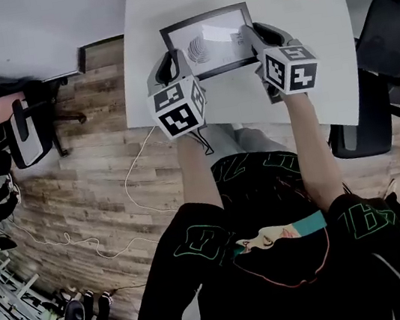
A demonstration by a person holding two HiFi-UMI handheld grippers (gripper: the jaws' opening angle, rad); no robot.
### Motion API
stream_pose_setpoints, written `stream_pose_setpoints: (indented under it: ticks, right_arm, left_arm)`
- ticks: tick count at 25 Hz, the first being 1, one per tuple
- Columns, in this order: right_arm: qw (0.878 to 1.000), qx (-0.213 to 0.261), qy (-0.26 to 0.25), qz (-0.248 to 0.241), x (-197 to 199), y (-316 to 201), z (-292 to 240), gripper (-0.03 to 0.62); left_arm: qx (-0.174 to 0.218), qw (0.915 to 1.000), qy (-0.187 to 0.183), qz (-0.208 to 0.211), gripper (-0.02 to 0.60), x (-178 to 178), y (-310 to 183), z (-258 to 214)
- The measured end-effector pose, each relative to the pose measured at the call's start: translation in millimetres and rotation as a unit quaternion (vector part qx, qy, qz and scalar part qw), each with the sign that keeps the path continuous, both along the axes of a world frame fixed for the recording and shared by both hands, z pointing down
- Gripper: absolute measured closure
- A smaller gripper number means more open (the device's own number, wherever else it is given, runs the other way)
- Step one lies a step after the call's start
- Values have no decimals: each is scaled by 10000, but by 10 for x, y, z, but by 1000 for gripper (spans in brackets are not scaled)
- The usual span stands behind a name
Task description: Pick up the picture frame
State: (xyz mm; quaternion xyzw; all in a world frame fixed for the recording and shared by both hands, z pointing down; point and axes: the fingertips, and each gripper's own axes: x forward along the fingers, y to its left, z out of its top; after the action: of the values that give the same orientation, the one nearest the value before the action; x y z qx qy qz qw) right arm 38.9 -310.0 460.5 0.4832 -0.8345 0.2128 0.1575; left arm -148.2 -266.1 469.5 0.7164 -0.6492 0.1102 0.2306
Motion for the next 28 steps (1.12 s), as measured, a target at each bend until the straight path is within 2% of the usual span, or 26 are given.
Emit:
stream_pose_setpoints:
  ticks: [13,28]
  right_arm:
    - [9989,448,-143,-60,51,-19,-410,520]
    - [9935,1084,-330,-135,-41,-128,-959,521]
  left_arm:
    - [388,9992,-136,19,506,53,-7,-393]
    - [994,9945,-339,21,505,-34,-93,-951]
